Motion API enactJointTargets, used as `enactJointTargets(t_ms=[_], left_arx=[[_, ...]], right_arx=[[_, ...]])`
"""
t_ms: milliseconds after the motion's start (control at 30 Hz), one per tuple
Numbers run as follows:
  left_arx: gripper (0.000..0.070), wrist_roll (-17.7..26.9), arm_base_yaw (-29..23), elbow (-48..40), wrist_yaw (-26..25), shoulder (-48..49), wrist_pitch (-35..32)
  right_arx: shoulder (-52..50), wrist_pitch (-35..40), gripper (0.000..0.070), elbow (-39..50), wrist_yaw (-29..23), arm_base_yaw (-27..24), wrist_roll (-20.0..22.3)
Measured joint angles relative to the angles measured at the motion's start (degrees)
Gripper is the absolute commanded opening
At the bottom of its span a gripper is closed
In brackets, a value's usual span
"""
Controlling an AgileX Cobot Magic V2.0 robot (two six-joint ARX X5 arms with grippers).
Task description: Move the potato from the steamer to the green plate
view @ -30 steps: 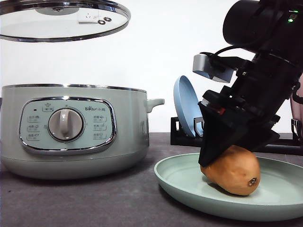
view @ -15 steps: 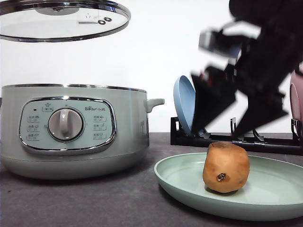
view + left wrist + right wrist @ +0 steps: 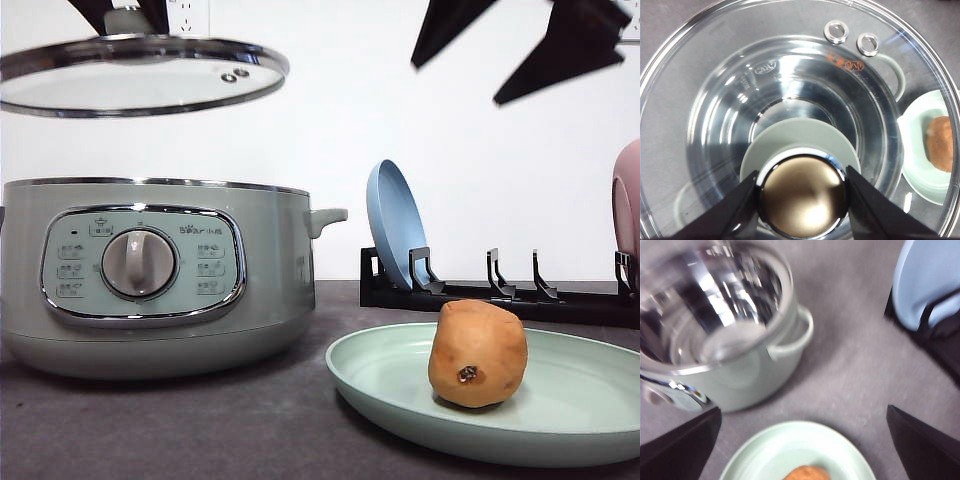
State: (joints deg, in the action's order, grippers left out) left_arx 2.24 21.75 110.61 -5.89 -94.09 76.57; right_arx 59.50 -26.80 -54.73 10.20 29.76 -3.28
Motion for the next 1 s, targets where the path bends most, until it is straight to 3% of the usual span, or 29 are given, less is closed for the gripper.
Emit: enactJointTargets(t_ms=[367, 1000], left_arx=[[0.0001, 0.0, 0.4, -0.1, 0.1, -5.9, -1.6], [0.0001, 0.0, 1.7, -0.2, 1.0, -9.2, -2.2]], right_arx=[[-5.9, -2.4, 0.0667, -0.3, -1.9, 0.0, 0.0], [-6.4, -4.1, 0.0667, -0.3, -2.7, 0.0, 0.0]])
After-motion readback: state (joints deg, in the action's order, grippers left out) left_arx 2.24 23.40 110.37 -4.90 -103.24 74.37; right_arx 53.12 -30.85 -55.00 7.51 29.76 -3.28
